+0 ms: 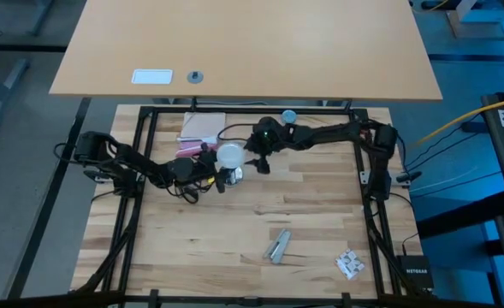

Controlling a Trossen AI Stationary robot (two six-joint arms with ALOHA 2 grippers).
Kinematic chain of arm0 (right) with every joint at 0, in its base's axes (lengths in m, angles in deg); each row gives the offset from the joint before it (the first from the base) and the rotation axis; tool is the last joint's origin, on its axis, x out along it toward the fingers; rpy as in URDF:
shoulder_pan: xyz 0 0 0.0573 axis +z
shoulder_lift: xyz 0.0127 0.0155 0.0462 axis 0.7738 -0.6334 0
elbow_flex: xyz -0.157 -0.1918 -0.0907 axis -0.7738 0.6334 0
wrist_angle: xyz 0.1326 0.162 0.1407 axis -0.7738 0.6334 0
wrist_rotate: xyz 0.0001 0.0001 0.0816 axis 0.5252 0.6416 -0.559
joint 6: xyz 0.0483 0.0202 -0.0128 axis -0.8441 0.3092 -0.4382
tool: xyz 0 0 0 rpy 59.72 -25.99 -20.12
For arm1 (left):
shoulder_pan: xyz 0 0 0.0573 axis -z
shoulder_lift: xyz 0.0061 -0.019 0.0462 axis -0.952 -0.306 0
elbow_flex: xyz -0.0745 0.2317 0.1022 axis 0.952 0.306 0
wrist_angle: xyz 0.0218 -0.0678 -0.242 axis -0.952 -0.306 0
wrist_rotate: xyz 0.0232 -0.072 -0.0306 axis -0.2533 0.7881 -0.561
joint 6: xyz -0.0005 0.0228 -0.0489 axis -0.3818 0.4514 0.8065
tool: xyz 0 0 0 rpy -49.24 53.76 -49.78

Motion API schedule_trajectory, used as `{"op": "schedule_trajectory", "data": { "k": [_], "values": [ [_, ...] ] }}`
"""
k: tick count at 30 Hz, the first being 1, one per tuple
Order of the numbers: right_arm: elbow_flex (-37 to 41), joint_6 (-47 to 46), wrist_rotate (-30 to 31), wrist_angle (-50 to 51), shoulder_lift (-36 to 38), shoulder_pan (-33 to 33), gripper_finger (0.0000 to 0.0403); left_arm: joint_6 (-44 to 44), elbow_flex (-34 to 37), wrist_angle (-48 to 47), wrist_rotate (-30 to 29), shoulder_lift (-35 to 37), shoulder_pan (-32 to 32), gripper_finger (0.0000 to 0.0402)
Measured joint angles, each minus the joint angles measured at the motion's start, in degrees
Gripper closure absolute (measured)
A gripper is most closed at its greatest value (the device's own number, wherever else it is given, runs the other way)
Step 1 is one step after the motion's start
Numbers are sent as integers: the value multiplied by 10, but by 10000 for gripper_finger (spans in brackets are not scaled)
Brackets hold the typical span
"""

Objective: Screw lightbulb
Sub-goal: Insert the lightbulb into the lamp

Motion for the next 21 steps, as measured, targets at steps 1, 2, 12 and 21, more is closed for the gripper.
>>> {"op": "schedule_trajectory", "data": {
  "k": [1, 2, 12, 21],
  "values": [
    [0, 7, 12, 14, 9, 0, 107, 0, 0, 0, 0, 2, 0, 180],
    [0, 14, 21, 25, 16, 0, 107, 0, 0, 0, 0, 3, 0, 180],
    [0, 30, 42, 125, 78, 2, 107, 0, 0, -18, 0, 4, 0, 180],
    [0, 60, 35, 257, 239, 2, 107, 0, 0, -16, 0, 4, 0, 180]
  ]
}}
